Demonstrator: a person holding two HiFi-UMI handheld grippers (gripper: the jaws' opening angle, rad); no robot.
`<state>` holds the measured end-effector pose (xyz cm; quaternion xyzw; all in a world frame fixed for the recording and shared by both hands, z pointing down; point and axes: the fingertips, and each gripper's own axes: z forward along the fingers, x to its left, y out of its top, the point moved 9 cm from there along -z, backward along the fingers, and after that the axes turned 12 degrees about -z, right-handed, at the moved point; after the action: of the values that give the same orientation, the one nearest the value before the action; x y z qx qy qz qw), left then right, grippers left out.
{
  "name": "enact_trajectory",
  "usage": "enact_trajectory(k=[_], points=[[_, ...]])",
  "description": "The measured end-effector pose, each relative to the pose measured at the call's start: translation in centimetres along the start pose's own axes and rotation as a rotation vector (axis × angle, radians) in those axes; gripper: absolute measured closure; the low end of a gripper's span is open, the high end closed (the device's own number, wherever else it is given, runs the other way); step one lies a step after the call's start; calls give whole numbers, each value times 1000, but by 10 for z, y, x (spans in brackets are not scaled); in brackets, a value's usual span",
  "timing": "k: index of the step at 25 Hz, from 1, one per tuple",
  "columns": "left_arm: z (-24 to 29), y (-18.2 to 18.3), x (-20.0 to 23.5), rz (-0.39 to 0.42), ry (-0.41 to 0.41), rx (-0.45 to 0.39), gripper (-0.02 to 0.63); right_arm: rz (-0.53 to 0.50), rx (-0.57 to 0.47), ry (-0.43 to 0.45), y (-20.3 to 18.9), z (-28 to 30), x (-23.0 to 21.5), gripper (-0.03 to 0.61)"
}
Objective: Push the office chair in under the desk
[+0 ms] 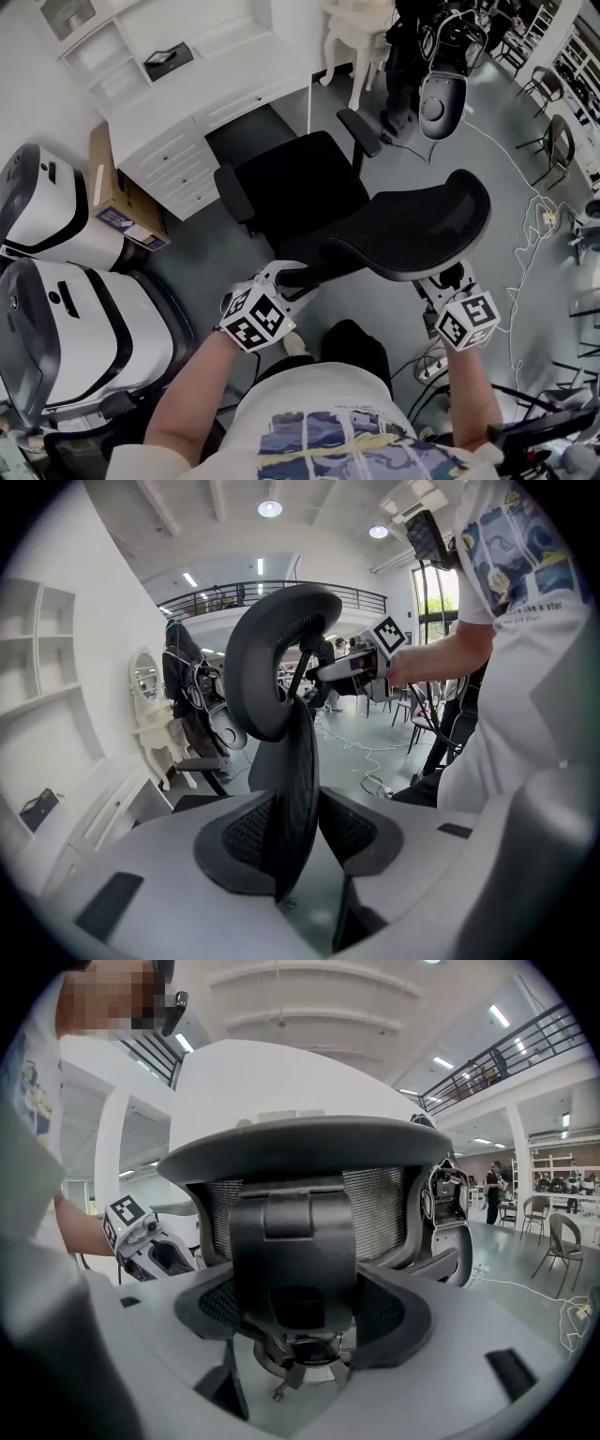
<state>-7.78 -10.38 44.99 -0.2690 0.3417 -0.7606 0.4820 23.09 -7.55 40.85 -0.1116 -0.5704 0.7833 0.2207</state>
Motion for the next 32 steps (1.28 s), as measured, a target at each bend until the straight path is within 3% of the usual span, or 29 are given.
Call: enact_trajectory(k=[32], points=[[22,25,99,-57,39,38,463,-59,5,89,29,107,-48,249]])
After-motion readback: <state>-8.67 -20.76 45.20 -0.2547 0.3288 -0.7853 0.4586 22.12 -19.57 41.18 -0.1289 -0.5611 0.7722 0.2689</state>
